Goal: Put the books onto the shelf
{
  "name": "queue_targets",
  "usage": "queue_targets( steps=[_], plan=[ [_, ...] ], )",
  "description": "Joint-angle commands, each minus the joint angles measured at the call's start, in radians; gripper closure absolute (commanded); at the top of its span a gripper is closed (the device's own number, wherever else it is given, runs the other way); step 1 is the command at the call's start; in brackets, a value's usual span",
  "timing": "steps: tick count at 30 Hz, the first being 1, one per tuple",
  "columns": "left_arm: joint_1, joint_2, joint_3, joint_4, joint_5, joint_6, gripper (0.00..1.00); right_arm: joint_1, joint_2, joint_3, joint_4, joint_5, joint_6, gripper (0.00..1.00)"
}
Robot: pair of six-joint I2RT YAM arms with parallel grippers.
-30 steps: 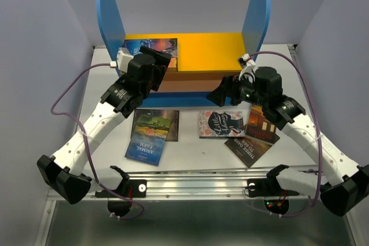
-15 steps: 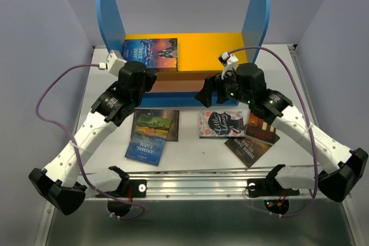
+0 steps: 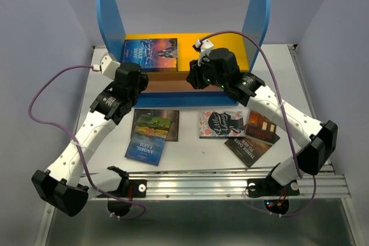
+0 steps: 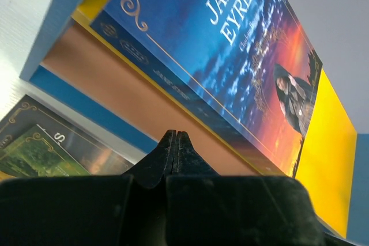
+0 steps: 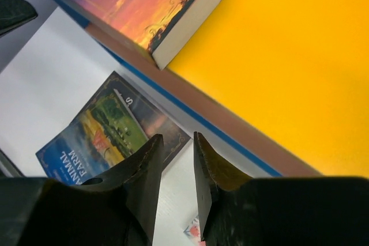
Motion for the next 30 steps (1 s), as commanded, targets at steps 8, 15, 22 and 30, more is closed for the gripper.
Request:
queue_targets(
  steps=[8,15,22,30],
  plan=[
    [0.085,0.001,0.005,0.043,-0.009,0.071,1.0,0.018,0.075,0.142,0.063,0.03,-0.054,0.68],
    [0.127,0.003,-0.001,0.047,0.009,0.075,1.0,0.018,0.104,0.154,0.095,-0.002,-0.063,0.68],
    [0.139,-0.005,0.002,0.056,0.016,0.075,1.0,0.027,0.156,0.203,0.117,0.024,-0.077,0.68],
    [0.156,0.001,0.013,0.063,0.019,0.086,1.0,0.027,0.159,0.22,0.127,0.005,-0.103,0.68]
  ],
)
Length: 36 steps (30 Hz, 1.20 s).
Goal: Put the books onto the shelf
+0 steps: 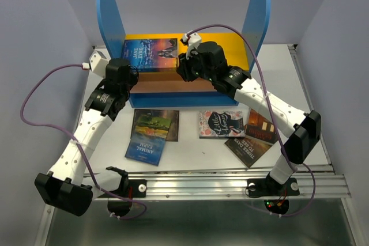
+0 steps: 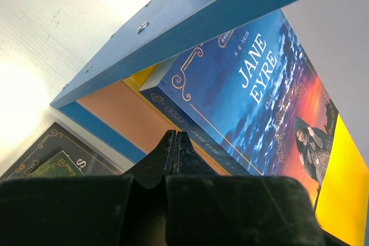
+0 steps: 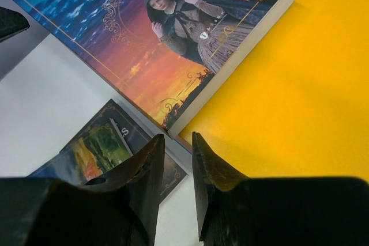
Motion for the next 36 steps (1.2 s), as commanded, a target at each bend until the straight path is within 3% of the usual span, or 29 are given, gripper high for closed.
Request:
queue_targets(
  steps=[1,26,33,36],
  plan=[
    [0.015,-0.003,0.016,0.037,-0.006,0.029,1.0,0.008,-0.009,0.062,0.066,-0.023,-0.035,0.68],
    [0.065,-0.007,0.036,0.031,-0.01,0.035,1.0,0.036,0.088,0.131,0.059,-0.142,-0.068,0.69],
    [0.065,-0.052,0.03,0.022,0.036,0.069,1.0,0.036,0.062,0.128,0.061,-0.094,-0.068,0.66],
    [0.066,-0.093,0.007,0.025,0.117,0.109,1.0,0.036,0.01,0.104,0.061,0.043,-0.056,0.61]
  ],
)
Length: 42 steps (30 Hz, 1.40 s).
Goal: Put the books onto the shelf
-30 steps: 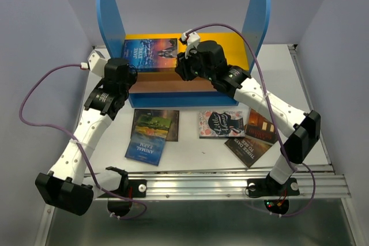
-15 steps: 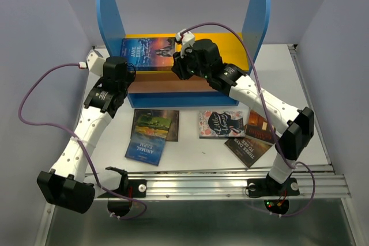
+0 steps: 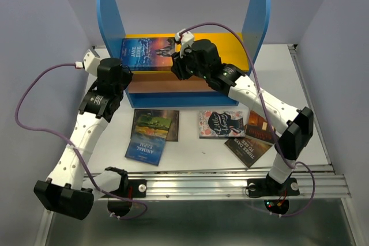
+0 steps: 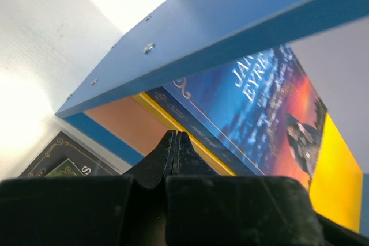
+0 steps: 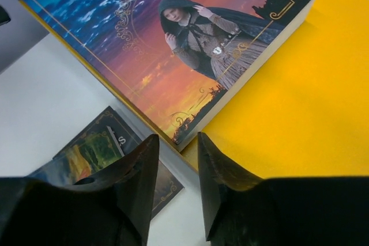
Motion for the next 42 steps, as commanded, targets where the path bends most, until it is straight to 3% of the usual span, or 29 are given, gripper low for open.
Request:
queue_targets(
  steps=[1,4,5,7,8,9,11,13,17,22,25,31,42],
  plan=[
    [0.003,-0.085,-0.008,0.016,0.099,0.079,1.0,0.024,-0.081,-0.005,0.061,0.137,0.018,0.56],
    [0.003,-0.148,-0.073,0.035,0.24,0.116,0.92,0.024,-0.196,-0.106,0.061,0.245,0.049,0.45],
    [0.003,-0.185,-0.12,0.041,0.266,0.122,0.76,0.024,-0.232,-0.143,0.062,0.264,0.066,0.41],
    [0.003,-0.242,-0.171,0.045,0.323,0.13,0.57,0.024,-0.349,-0.224,0.067,0.286,0.11,0.26],
    [0.002,-0.26,-0.212,0.044,0.335,0.134,0.38,0.024,-0.39,-0.311,0.066,0.285,0.129,0.13],
    [0.003,-0.277,-0.231,0.027,0.349,0.141,0.29,0.024,-0.465,-0.356,0.067,0.262,0.159,0.0],
    [0.002,-0.326,-0.272,-0.003,0.351,0.144,0.11,0.024,-0.532,-0.481,0.069,0.239,0.202,0.0],
    [0.002,-0.369,-0.33,-0.014,0.352,0.139,0.01,0.024,-0.608,-0.561,0.069,0.19,0.265,0.0],
    [0.002,-0.409,-0.439,-0.027,0.36,0.113,0.01,0.024,-0.678,-0.724,0.075,0.107,0.346,0.0],
    [0.002,-0.406,-0.573,-0.021,0.368,0.046,0.01,0.024,-0.639,-0.862,0.16,-0.069,0.4,0.0],
    [0.003,-0.397,-0.662,0.009,0.386,0.013,0.09,0.024,-0.563,-0.887,0.274,-0.154,0.405,0.0],
    [0.003,-0.42,-0.798,0.059,0.446,-0.06,0.07,0.042,-0.335,-0.841,0.461,-0.269,0.416,0.0],
    [0.003,-0.426,-0.904,0.091,0.464,-0.111,0.05,0.051,-0.026,-0.642,0.544,-0.377,0.394,0.0]
  ],
)
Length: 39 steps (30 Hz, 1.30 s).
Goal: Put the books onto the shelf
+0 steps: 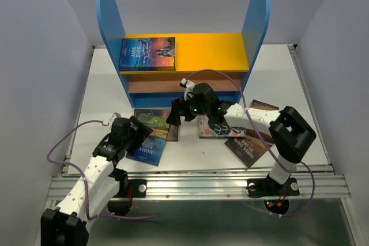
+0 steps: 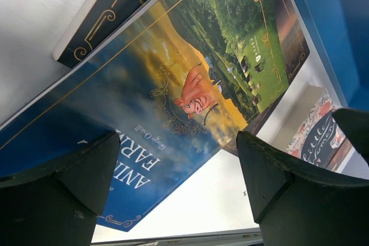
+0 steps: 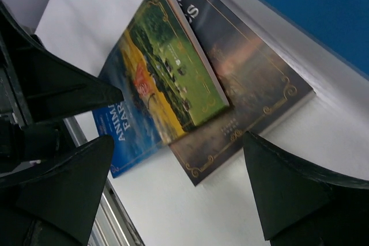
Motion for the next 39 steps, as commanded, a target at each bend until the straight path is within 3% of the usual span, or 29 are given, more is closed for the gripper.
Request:
queue_targets(
  steps=[1,20,25,34,39],
  plan=[
    [0.003,0.01,-0.045,0.045,0.025,-0.025,0.05,0.018,0.056,0.088,0.103,-0.07,-0.008,0.0],
    [0.003,0.009,-0.054,0.039,0.019,-0.037,0.05,0.018,0.272,0.147,0.126,-0.093,0.068,0.0],
    [0.003,0.013,-0.051,0.038,0.019,-0.039,0.05,0.018,0.291,0.138,0.123,-0.055,0.088,0.0],
    [0.002,0.01,-0.047,0.03,0.008,-0.053,0.05,0.018,0.265,0.092,0.129,-0.148,0.16,0.0],
    [0.002,0.009,-0.044,0.033,0.002,-0.057,0.05,0.018,0.254,0.053,0.189,-0.188,0.213,0.07]
  ],
)
